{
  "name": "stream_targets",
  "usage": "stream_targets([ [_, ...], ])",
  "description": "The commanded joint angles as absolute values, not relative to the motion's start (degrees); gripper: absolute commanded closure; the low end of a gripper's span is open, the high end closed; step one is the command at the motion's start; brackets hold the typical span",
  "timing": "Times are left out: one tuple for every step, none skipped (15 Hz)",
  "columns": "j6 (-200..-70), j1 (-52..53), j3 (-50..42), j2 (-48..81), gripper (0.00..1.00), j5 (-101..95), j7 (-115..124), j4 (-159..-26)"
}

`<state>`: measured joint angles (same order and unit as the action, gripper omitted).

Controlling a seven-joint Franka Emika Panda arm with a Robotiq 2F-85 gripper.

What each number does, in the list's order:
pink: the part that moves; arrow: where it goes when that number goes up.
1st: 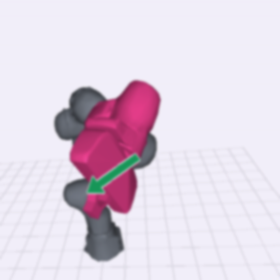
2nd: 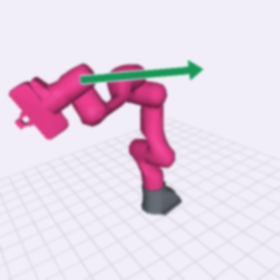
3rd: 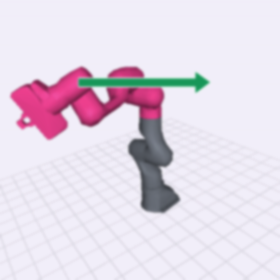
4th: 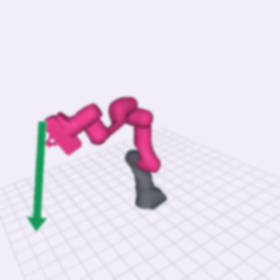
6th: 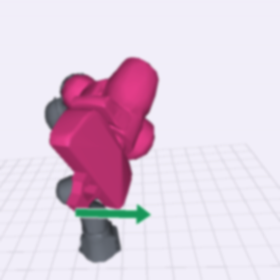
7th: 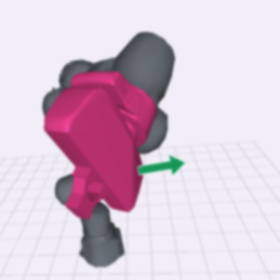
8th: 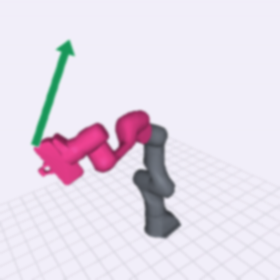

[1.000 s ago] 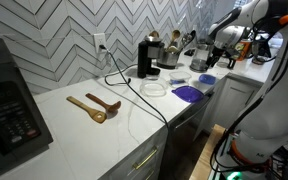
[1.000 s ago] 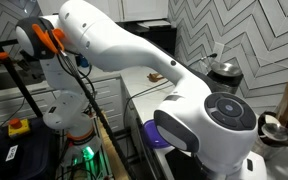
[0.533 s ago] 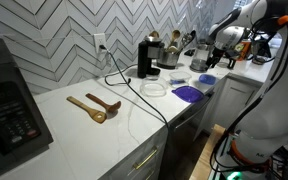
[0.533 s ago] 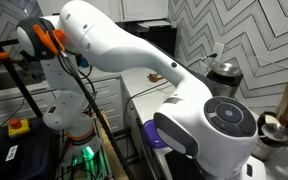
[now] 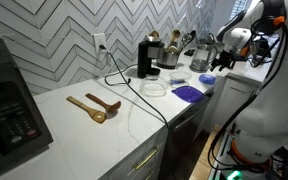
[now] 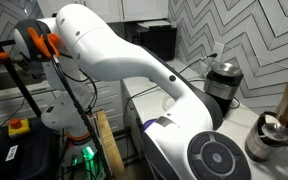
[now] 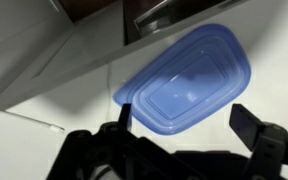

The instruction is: Unstack the clear bowls and put the blue packet in the bowl on the right then put the light blue lid on the bowl on the right

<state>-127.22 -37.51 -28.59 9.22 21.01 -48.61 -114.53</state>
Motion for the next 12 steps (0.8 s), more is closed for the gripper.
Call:
stream_targets([
  [-128.49, -39.91, -27.7, 12.28, 0.0, 21.96, -43.18, -114.14],
  [-127.91, -40.6, -27.33, 13.12, 0.0, 22.72, -42.42, -113.76],
  [-127.26, -41.22, -26.91, 13.97, 0.0, 23.38, -41.7, -113.41],
  [-127.17, -41.76, -26.49, 14.67, 0.0, 23.9, -41.0, -113.22],
  [-126.2, -42.63, -25.72, 15.54, 0.0, 25.56, -41.59, -112.73],
  [-125.78, -43.63, -24.8, 16.27, 0.0, 27.78, -42.43, -112.36],
  [-125.53, -44.56, -23.85, 17.29, 0.0, 29.93, -42.78, -111.91],
  [-125.58, -45.36, -22.95, 17.99, 0.0, 31.66, -43.06, -111.66],
  [-125.7, -46.27, -22.0, 18.97, 0.0, 33.43, -43.39, -111.14],
  [-125.73, -46.96, -21.19, 19.45, 0.0, 34.62, -43.39, -110.9],
  [-125.78, -47.46, -20.68, 20.03, 0.0, 34.99, -42.76, -110.52],
  [-125.75, -47.94, -20.26, 20.49, 0.01, 35.09, -42.49, -110.07],
])
